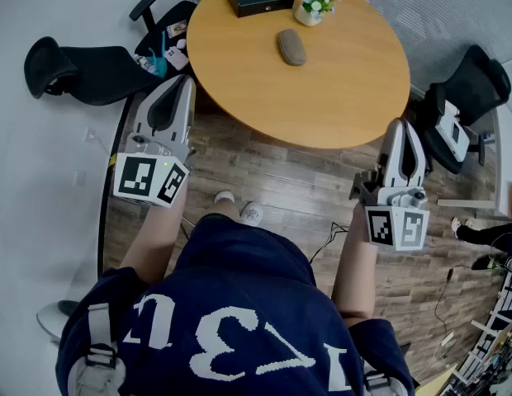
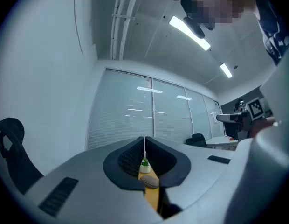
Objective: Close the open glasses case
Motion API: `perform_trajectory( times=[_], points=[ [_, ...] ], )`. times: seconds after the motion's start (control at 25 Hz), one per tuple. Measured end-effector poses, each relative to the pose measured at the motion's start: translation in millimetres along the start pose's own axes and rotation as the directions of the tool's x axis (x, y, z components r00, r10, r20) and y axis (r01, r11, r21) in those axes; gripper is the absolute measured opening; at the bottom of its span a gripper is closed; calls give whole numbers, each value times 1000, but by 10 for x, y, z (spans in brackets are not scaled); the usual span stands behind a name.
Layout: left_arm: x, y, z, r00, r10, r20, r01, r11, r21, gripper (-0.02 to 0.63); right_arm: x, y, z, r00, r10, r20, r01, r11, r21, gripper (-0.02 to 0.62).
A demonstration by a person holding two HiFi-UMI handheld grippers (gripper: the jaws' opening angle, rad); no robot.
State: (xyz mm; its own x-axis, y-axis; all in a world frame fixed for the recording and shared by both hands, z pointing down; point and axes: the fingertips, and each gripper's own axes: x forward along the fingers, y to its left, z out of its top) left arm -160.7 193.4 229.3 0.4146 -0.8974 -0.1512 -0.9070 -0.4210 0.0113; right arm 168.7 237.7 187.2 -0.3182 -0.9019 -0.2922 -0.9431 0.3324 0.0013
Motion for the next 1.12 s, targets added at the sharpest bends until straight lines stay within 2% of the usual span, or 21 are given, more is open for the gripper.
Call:
perform_trajectory(
  times=[0.12,0.28,0.48,0.68,0.92,1.12],
  points=[
    [-23,-34,-54,1000,2,-11,-2,1000,-13,23,21,47,50,1000,10,8,-10,1000,1,25],
    [-9,-67,-66,1000,-11,-10,11,1000,-12,23,17,52,29,1000,12,28,-14,999,50,25],
    [-7,-95,-76,1000,-29,-10,28,999,-16,23,25,108,49,999,24,29,-25,999,40,25],
    [46,-84,-96,999,-34,-15,34,999,-34,23,69,79,53,998,34,58,-40,993,112,25],
    [174,-66,-141,999,-38,-19,37,999,-33,23,206,55,-65,997,64,32,-68,990,123,26],
    [487,38,-205,998,-54,-11,54,998,-37,23,464,-34,-144,997,63,37,-67,990,121,26]
  ],
)
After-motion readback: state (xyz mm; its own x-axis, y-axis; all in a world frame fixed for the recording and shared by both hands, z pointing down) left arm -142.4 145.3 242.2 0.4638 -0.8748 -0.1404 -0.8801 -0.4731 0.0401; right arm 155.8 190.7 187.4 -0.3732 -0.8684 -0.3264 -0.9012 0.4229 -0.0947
